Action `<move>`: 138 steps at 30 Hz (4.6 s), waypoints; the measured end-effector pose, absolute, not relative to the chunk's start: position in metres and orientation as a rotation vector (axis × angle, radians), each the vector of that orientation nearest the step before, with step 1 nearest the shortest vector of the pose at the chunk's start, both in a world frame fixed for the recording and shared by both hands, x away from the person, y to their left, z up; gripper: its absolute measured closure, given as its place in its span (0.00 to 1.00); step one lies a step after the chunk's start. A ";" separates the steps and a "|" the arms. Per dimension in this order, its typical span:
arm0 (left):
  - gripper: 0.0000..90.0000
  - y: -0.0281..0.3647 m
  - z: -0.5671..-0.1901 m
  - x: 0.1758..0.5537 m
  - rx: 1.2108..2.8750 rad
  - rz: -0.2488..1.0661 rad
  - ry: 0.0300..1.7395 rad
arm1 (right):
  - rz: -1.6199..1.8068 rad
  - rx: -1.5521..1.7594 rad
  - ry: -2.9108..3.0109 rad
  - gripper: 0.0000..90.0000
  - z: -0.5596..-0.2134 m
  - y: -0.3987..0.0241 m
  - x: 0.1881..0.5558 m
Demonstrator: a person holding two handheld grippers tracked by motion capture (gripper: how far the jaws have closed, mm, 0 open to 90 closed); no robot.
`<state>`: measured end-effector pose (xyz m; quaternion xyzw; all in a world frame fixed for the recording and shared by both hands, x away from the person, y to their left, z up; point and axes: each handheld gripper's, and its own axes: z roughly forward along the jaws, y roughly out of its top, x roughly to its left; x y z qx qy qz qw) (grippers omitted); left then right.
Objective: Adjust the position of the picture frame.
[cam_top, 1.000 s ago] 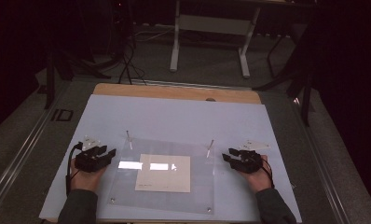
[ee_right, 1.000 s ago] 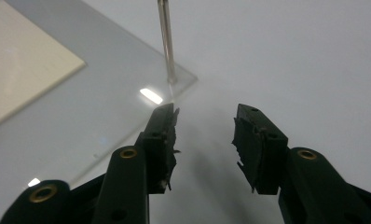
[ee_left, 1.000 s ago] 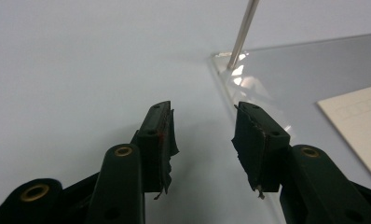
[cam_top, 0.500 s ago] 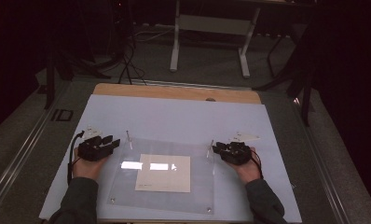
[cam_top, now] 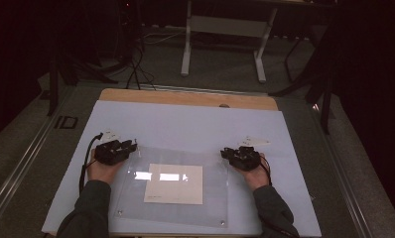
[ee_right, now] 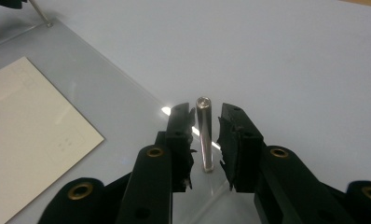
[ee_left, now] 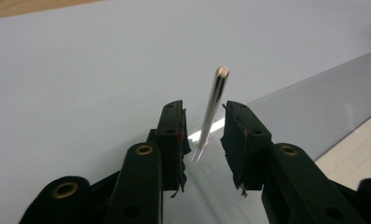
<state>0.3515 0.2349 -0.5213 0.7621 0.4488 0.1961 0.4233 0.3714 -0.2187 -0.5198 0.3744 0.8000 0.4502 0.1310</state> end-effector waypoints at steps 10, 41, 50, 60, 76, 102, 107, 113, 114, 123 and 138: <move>0.88 0.221 -0.529 0.369 1.948 0.481 1.102 | 1.316 1.124 2.313 0.86 -0.528 -0.215 0.375; 0.91 0.227 -0.537 0.373 1.862 0.387 1.117 | 1.409 1.208 2.281 0.90 -0.532 -0.218 0.376; 0.91 0.224 -0.535 0.373 1.865 0.356 1.127 | 1.413 1.244 2.262 0.90 -0.532 -0.220 0.379; 0.91 0.214 -0.532 0.381 1.850 0.347 1.158 | 1.406 1.268 2.237 0.90 -0.528 -0.227 0.390; 0.90 0.198 -0.526 0.402 1.819 0.360 1.231 | 1.359 1.304 2.206 0.89 -0.516 -0.234 0.425; 0.90 0.194 -0.530 0.416 1.820 0.362 1.279 | 1.359 1.366 2.181 0.89 -0.526 -0.233 0.441; 0.90 0.193 -0.530 0.418 1.815 0.357 1.288 | 1.360 1.375 2.174 0.89 -0.526 -0.234 0.443; 0.90 0.189 -0.530 0.422 1.812 0.354 1.292 | 1.360 1.395 2.162 0.89 -0.525 -0.237 0.446; 0.90 0.189 -0.530 0.423 1.812 0.354 1.293 | 1.358 1.395 2.162 0.89 -0.525 -0.237 0.447; 0.89 0.189 -0.532 0.424 1.794 0.343 1.290 | 1.364 1.397 2.159 0.89 -0.527 -0.239 0.447; 0.88 0.189 -0.537 0.424 1.801 0.360 1.272 | 1.384 1.385 2.161 0.88 -0.531 -0.240 0.448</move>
